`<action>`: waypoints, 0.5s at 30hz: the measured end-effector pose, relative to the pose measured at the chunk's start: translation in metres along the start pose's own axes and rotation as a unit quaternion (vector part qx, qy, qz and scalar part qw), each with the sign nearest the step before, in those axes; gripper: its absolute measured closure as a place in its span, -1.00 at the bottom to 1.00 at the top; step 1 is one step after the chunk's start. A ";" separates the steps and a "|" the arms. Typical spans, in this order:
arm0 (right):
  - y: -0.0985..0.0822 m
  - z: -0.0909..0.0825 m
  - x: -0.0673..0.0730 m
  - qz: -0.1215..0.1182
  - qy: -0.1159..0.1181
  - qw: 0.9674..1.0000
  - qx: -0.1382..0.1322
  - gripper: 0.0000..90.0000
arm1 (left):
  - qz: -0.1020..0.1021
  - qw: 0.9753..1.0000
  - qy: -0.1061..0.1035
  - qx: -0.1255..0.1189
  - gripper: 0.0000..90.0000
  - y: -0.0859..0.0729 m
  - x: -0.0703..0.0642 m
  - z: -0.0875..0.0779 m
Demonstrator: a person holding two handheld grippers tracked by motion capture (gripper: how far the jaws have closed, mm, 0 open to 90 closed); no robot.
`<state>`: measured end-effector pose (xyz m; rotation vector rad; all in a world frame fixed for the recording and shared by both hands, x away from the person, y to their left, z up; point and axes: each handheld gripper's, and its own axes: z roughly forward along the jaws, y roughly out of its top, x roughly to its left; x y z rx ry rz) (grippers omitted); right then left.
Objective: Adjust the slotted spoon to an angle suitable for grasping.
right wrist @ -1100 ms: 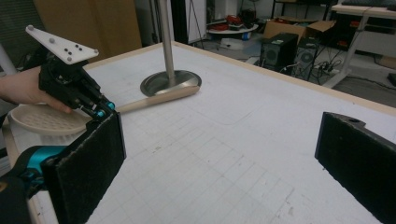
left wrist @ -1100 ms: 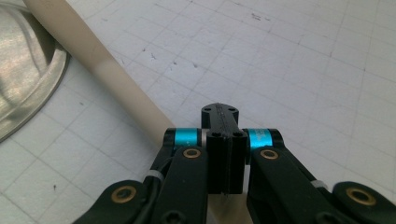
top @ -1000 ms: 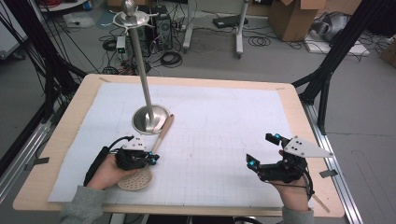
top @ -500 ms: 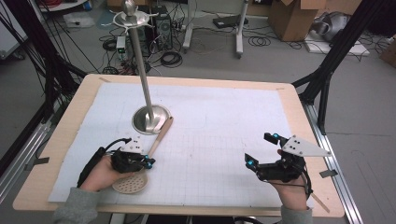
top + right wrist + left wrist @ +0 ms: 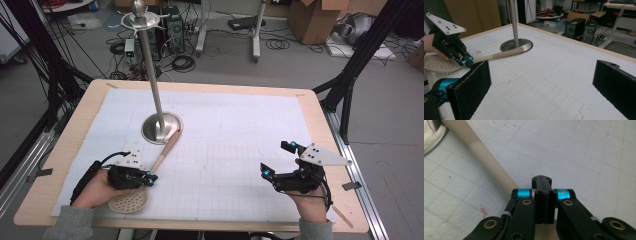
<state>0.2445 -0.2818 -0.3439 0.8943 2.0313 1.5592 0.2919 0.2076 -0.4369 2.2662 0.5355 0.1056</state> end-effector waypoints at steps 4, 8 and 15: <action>0.001 0.004 0.000 -0.001 0.004 1.000 0.000 -0.98 | 0.000 1.000 -0.005 -0.002 0.99 -0.006 -0.001 -0.007; 0.003 0.009 0.000 -0.006 0.008 1.000 -0.003 -0.98 | 0.001 1.000 -0.008 -0.004 0.99 -0.013 -0.002 -0.013; 0.005 0.021 0.002 -0.008 0.019 1.000 0.002 -0.98 | 0.001 1.000 -0.007 -0.009 0.99 -0.020 -0.004 -0.019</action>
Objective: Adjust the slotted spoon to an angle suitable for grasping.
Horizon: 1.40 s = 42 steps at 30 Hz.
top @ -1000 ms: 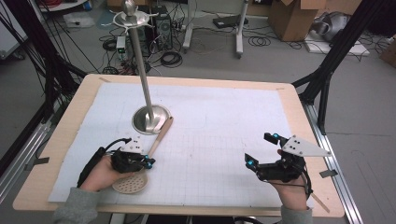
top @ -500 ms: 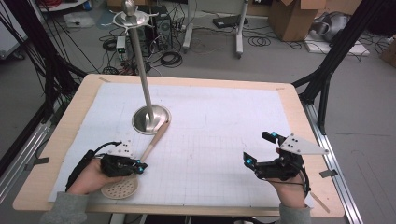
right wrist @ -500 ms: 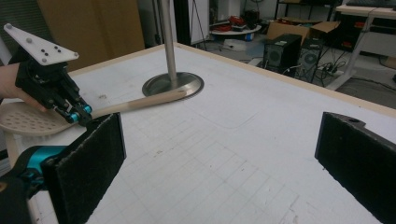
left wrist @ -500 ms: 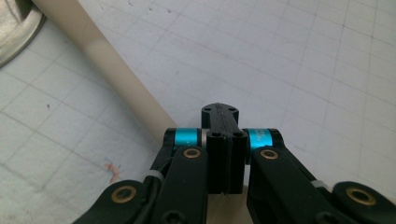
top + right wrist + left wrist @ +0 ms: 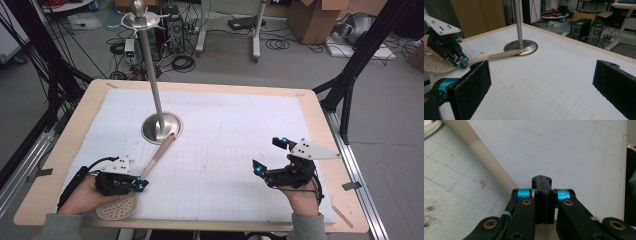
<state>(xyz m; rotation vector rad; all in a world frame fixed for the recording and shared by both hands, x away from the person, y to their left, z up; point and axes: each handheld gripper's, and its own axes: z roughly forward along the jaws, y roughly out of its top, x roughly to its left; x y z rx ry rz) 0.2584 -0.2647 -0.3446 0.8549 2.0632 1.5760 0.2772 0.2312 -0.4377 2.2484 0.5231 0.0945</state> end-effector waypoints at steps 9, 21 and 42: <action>0.001 0.003 0.001 0.000 0.002 1.000 0.001 -0.98 | -0.028 0.993 0.052 -0.106 0.99 0.007 0.005 -0.026; 0.000 0.002 0.000 0.004 0.001 1.000 0.002 -0.98 | -0.044 0.988 0.091 -0.119 0.99 0.015 0.024 -0.015; 0.000 0.001 0.000 0.003 0.001 1.000 0.000 -0.98 | -0.081 0.989 0.103 -0.072 0.99 0.024 0.048 0.009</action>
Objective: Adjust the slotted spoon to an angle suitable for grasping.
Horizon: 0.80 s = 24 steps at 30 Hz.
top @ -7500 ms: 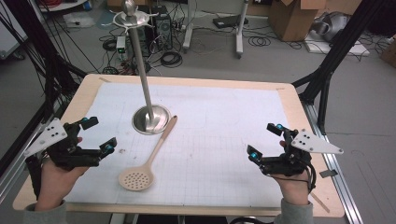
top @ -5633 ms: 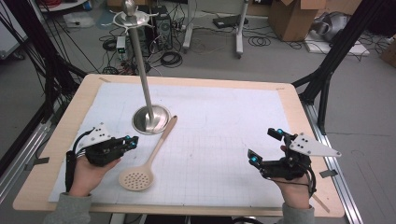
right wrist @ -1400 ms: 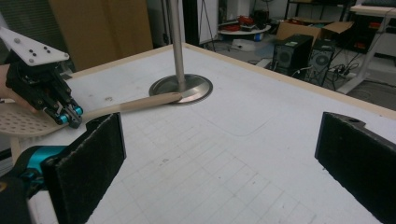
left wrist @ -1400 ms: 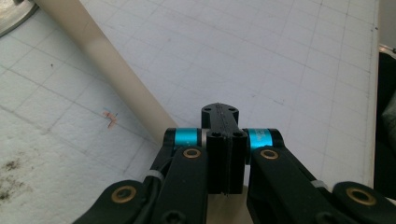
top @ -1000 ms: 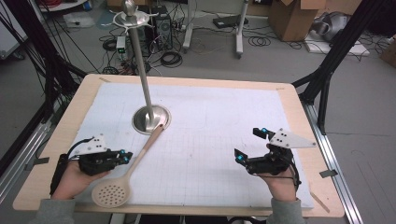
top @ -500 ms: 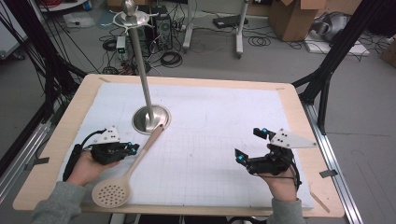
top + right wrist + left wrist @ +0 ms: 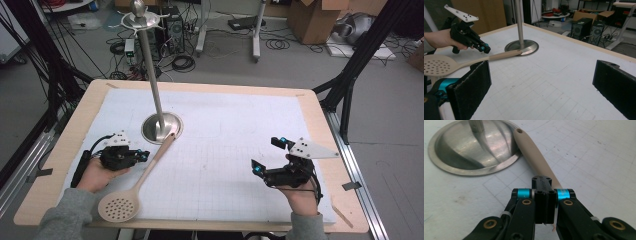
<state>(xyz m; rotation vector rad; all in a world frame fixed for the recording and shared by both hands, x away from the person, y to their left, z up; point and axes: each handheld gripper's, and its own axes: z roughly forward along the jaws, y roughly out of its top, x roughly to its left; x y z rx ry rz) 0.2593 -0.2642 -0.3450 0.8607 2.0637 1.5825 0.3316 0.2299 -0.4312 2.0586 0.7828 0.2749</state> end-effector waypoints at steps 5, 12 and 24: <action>0.000 -0.001 -0.001 0.002 -0.001 1.000 -0.002 -0.98 | 0.005 1.000 0.005 0.016 0.99 -0.001 -0.001 0.008; -0.001 -0.003 -0.004 0.004 -0.002 1.000 -0.004 -0.98 | 0.008 1.000 0.000 0.024 0.99 0.000 -0.003 0.017; -0.002 -0.004 -0.004 0.007 -0.002 1.000 -0.003 -0.98 | 0.043 0.996 -0.027 0.067 0.99 0.010 -0.008 0.029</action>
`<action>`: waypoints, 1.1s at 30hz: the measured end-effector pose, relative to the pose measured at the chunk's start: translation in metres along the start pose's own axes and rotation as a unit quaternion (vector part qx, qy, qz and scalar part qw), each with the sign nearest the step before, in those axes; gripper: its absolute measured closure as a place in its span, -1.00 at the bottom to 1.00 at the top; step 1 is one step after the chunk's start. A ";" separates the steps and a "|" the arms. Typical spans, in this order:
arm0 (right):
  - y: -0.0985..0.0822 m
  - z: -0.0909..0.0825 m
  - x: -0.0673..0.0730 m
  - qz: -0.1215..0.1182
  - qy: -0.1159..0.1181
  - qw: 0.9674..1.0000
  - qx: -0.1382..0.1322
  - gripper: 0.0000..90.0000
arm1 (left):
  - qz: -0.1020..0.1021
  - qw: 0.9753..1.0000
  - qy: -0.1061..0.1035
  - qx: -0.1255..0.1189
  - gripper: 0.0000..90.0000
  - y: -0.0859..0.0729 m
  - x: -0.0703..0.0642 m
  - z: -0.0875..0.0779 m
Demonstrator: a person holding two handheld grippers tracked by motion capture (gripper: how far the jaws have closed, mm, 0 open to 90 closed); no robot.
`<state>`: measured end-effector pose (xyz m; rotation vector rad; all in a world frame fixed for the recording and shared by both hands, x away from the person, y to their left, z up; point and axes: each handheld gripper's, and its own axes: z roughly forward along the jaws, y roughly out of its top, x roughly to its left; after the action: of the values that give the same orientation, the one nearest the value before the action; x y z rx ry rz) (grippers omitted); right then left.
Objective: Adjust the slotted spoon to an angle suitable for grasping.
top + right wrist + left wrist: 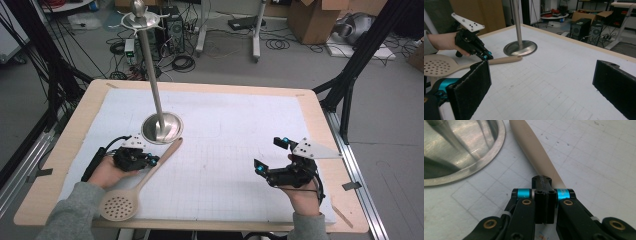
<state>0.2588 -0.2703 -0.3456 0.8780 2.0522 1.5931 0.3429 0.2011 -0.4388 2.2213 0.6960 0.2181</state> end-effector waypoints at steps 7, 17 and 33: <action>-0.001 -0.002 -0.001 0.001 -0.002 1.000 -0.002 -0.98 | 0.008 1.000 -0.009 0.006 0.99 0.005 -0.002 0.005; -0.002 -0.001 0.000 0.001 -0.001 1.000 0.003 -0.98 | 0.018 1.000 -0.013 0.013 0.99 0.011 -0.007 0.009; -0.001 -0.001 -0.001 -0.002 -0.002 1.000 0.000 -0.98 | 0.033 0.999 -0.023 0.023 0.99 0.020 -0.020 0.017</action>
<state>0.2580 -0.2719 -0.3465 0.8756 2.0505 1.5881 0.3406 0.1687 -0.4349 2.2886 0.6091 0.1836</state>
